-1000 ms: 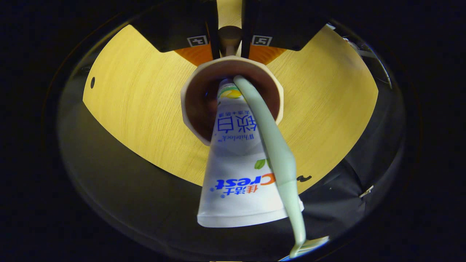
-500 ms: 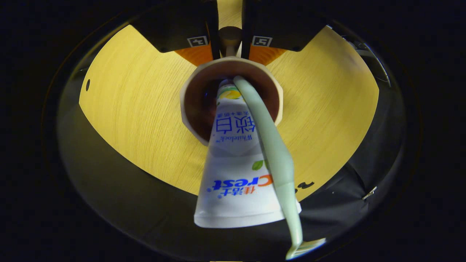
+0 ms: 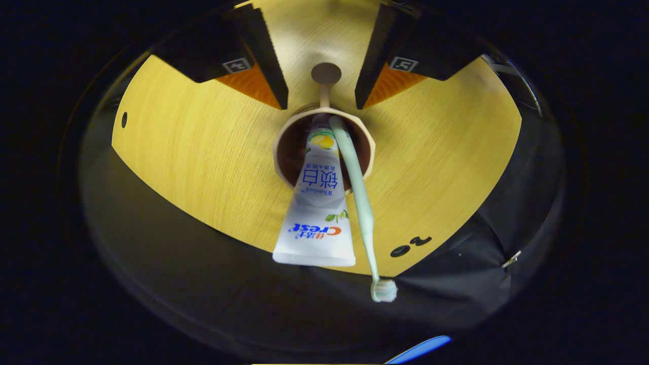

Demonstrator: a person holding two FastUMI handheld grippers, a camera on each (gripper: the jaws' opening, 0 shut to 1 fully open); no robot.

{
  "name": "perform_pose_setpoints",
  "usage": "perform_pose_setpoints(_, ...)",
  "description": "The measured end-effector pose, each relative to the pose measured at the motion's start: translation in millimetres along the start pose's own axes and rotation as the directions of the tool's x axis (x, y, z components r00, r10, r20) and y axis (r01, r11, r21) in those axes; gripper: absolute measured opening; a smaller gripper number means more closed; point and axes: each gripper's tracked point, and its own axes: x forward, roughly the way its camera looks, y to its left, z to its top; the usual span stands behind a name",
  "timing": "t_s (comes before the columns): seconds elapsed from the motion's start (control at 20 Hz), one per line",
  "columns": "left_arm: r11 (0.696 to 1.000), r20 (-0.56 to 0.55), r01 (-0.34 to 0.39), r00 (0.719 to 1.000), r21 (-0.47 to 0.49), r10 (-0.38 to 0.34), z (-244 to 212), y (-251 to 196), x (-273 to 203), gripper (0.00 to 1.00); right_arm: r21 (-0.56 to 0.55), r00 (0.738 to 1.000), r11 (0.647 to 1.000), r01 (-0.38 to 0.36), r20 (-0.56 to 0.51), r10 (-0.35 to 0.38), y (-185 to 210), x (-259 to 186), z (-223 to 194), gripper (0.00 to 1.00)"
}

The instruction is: Put the toothbrush and toothpaste on the desktop into the cup, then pick up the cup and place it on the coaster on the desktop.

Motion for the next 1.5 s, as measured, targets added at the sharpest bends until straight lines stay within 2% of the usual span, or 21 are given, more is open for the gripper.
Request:
perform_pose_setpoints(0.05, 1.0, 0.011, 0.004, 1.0, 0.007, -0.004, 5.5, -1.9, -1.7, 0.97, 0.009, 1.0, 1.0, -0.002, 0.021, 0.002, -0.9, -10.1, 0.2, 0.88)
perform_pose_setpoints(0.2, 0.999, 0.042, 0.023, 0.999, 0.031, -0.025, 23.3, -9.7, -4.6, 0.97, 0.032, 0.995, 0.999, -0.008, 0.097, 0.005, -2.7, -47.1, 1.9, 0.89)
perform_pose_setpoints(0.3, 0.998, 0.07, 0.04, 0.997, 0.05, -0.044, 39.1, -17.1, -6.6, 0.97, 0.031, 0.986, 1.0, 0.0, 0.168, -0.006, -6.5, -79.4, 6.0, 1.0)
perform_pose_setpoints(0.4, 0.996, 0.089, 0.062, 0.994, 0.066, -0.067, 55.9, -26.7, -10.7, 0.97, 0.029, 0.97, 0.999, 0.02, 0.243, -0.026, -10.7, -112.6, 9.4, 0.99)
perform_pose_setpoints(0.55, 0.99, 0.148, 0.112, 0.981, 0.085, -0.124, 85.5, -39.6, -30.9, 0.97, 0.052, 0.931, 0.998, 0.047, 0.36, -0.063, -19.8, -169.5, 14.1, 0.99)
perform_pose_setpoints(0.75, 0.978, 0.231, 0.162, 0.954, 0.132, -0.189, 132.5, -59.7, -52.6, 0.97, 0.145, 0.862, 0.987, 0.065, 0.491, -0.129, -35.3, -245.6, 6.6, 0.99)
perform_pose_setpoints(0.9, 0.966, 0.305, 0.176, 0.925, 0.188, -0.228, 164.1, -75.7, -77.6, 0.97, 0.169, 0.796, 0.98, 0.108, 0.575, -0.187, -47.4, -300.8, -6.2, 0.99)
perform_pose_setpoints(1.05, 0.956, 0.395, 0.175, 0.882, 0.236, -0.259, 192.2, -91.5, -104.5, 0.97, 0.19, 0.718, 0.971, 0.146, 0.655, -0.236, -47.5, -350.5, -25.4, 0.99)
perform_pose_setpoints(1.2, 0.955, 0.484, 0.156, 0.834, 0.253, -0.264, 208.0, -103.4, -129.1, 0.97, 0.228, 0.632, 0.968, 0.101, 0.737, -0.24, -32.7, -400.1, -49.5, 0.99)
perform_pose_setpoints(1.3, 0.956, 0.531, 0.159, 0.803, 0.248, -0.271, 209.7, -110.9, -145.1, 0.97, 0.263, 0.591, 0.961, 0.085, 0.763, -0.261, -28.2, -422.4, -69.8, 0.99)
perform_pose_setpoints(1.4, 0.954, 0.56, 0.181, 0.777, 0.24, -0.288, 207.7, -118.9, -157.5, 0.97, 0.303, 0.569, 0.949, 0.083, 0.768, -0.295, -27.6, -433.0, -93.7, 0.99)
perform_pose_setpoints(1.5, 0.948, 0.563, 0.207, 0.766, 0.243, -0.312, 200.7, -125.4, -162.1, 0.97, 0.336, 0.555, 0.939, 0.069, 0.769, -0.316, -16.6, -445.9, -119.8, 0.99)
